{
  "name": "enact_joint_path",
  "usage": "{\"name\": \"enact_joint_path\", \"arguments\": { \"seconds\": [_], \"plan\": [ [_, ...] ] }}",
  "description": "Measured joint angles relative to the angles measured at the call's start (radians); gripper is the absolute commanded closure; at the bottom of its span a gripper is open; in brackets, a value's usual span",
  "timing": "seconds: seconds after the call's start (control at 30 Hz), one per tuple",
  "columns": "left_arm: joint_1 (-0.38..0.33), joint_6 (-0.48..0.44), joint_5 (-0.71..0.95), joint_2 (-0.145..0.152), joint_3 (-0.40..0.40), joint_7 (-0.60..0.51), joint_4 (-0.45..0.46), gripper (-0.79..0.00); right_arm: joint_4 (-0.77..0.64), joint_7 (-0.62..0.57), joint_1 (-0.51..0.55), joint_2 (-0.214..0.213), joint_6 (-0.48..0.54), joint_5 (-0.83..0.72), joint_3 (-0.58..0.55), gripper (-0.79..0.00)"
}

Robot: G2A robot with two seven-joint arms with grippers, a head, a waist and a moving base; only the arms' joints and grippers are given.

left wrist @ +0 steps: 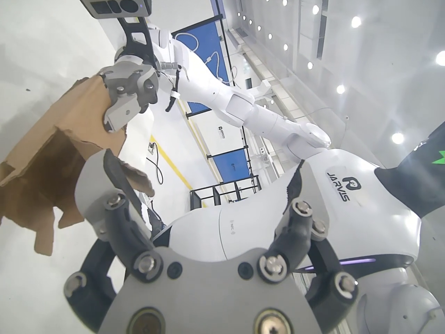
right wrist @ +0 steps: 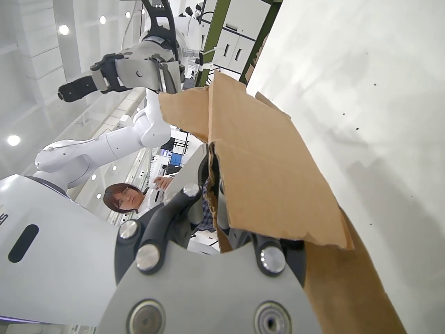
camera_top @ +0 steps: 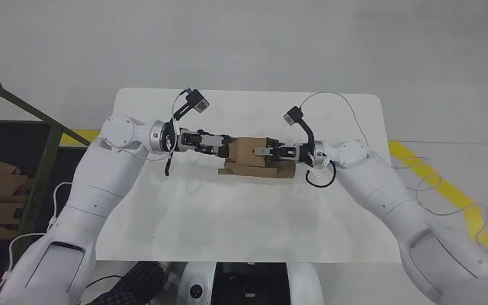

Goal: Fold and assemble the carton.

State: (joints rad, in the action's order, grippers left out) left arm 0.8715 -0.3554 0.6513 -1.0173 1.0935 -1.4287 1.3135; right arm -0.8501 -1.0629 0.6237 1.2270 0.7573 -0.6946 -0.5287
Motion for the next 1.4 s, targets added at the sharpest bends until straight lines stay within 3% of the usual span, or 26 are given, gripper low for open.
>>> {"name": "enact_joint_path", "arguments": {
  "seconds": [0.33, 0.87, 1.1, 1.4],
  "plan": [
    [-0.010, -0.001, -0.022, -0.023, -0.075, 0.034, 0.006, -0.785, 0.010, 0.001, -0.005, 0.020, 0.001, 0.004, 0.007, 0.000],
    [-0.002, -0.003, -0.201, -0.023, -0.086, 0.127, 0.050, -0.785, 0.008, 0.000, 0.001, 0.022, 0.000, 0.007, -0.007, 0.000],
    [0.013, -0.004, -0.233, -0.017, -0.067, 0.150, 0.083, -0.785, 0.014, 0.001, 0.005, 0.019, 0.001, 0.008, -0.017, 0.000],
    [0.060, 0.007, -0.168, 0.001, 0.020, 0.169, 0.086, -0.785, 0.016, 0.004, 0.013, 0.012, 0.004, 0.000, -0.037, 0.000]
  ]
}}
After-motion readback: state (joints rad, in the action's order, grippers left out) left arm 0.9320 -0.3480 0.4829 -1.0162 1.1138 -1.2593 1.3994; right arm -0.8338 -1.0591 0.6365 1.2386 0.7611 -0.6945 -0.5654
